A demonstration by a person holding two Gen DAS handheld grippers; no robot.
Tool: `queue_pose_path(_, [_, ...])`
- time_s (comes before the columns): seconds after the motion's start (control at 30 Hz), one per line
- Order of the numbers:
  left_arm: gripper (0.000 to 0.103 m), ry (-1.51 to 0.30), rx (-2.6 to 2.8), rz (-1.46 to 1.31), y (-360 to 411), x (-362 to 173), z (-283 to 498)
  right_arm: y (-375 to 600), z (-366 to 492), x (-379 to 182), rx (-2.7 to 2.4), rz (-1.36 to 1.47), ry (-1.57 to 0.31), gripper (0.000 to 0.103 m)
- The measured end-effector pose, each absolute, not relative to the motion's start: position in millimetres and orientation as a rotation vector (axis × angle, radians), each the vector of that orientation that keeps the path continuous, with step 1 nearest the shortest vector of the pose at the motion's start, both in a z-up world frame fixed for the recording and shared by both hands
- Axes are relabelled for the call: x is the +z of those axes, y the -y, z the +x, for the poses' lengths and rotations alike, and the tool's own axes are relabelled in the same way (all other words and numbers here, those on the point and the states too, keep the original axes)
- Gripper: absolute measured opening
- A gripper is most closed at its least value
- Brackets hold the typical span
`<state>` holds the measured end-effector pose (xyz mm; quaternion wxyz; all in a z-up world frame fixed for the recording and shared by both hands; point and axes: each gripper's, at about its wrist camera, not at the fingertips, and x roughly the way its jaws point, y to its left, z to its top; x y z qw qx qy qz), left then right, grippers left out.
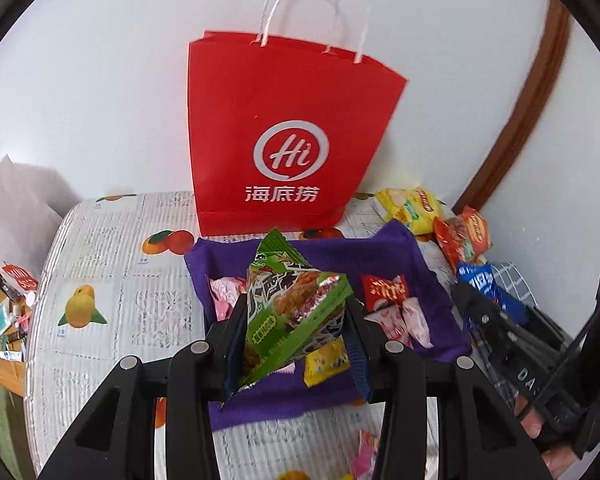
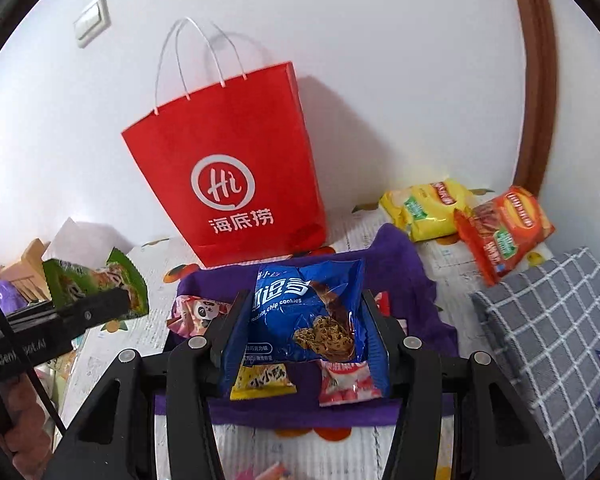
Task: Organize snacks
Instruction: 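Lower the blue cookie packet onto the towel and open the right tool while the left carries the green bag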
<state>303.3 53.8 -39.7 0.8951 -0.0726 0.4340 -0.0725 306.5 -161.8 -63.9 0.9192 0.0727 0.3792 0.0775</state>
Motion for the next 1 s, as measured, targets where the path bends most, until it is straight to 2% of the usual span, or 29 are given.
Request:
queue_pose_path(0.33, [0.041, -0.954, -0.139, -0.193, -62, -73, 334, 173, 330, -111, 0.196, 0.208, -0.794, 0.052])
queue_pose_path(0.67, [0.041, -0.976, -0.153, -0.216, -60, -80, 337, 159, 327, -145, 0.24, 0.167, -0.862, 0.053])
queue_pose_path(1.0, [0.041, -0.992, -0.19, -0.195, -42, -84, 336, 157, 325, -156, 0.234, 0.133, -0.885, 0.054])
